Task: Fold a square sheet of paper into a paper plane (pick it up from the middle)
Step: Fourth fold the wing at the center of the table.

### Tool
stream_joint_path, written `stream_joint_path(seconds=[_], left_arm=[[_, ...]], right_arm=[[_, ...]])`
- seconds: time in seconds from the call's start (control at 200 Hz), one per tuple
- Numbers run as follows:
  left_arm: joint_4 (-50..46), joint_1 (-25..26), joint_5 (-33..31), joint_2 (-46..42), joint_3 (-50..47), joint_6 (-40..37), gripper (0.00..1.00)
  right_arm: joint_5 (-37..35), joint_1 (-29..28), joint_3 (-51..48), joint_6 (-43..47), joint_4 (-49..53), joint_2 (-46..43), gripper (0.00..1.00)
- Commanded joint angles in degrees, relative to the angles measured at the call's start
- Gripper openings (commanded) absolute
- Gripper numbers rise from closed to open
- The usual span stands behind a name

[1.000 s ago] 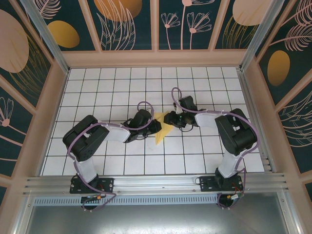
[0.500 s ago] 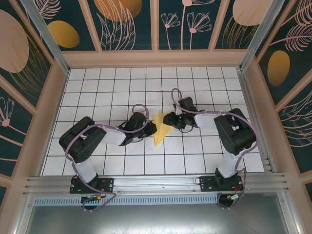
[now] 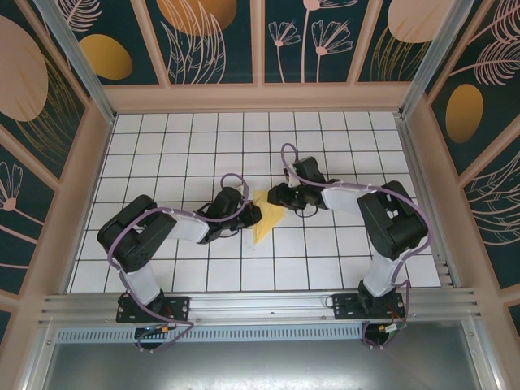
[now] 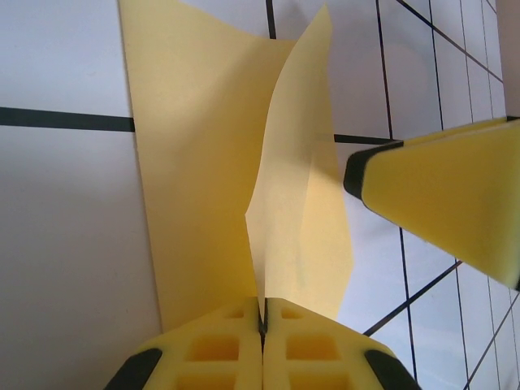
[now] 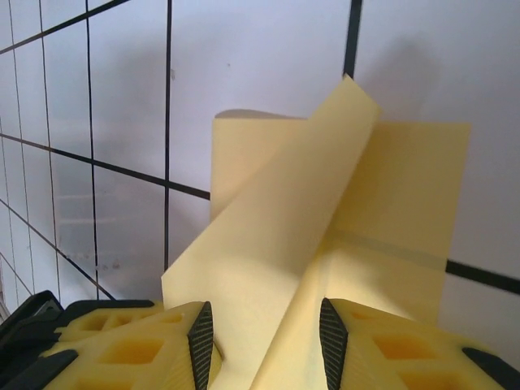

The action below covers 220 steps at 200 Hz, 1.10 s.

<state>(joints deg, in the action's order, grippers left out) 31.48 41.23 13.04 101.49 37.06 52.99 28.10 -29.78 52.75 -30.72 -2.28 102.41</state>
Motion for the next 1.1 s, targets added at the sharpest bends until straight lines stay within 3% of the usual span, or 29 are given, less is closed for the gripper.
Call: stream_joint_path(seconds=[0.0, 0.405, 0.681, 1.096], left_arm=[[1.39, -0.32, 0.41, -0.69, -0.58, -1.04, 0.08], [4.13, -0.34, 3.67, 1.03, 0.14, -1.22, 0.2], [3.57, -0.35, 6.74, 3.42, 2.45, -2.61, 0.22], [2.53, -0.31, 6.67, 4.28, 3.55, -3.29, 0.04]], right_arm=[[0.12, -0.19, 2.01, 2.07, 2.27, 2.87, 0.43], [1.41, -0.45, 2.75, 2.48, 2.33, 5.45, 0.45], [-0.49, -1.24, 3.38, 3.3, 4.17, 6.43, 0.48], [-0.47, -0.99, 2.4, 3.91, 4.01, 6.41, 0.48]])
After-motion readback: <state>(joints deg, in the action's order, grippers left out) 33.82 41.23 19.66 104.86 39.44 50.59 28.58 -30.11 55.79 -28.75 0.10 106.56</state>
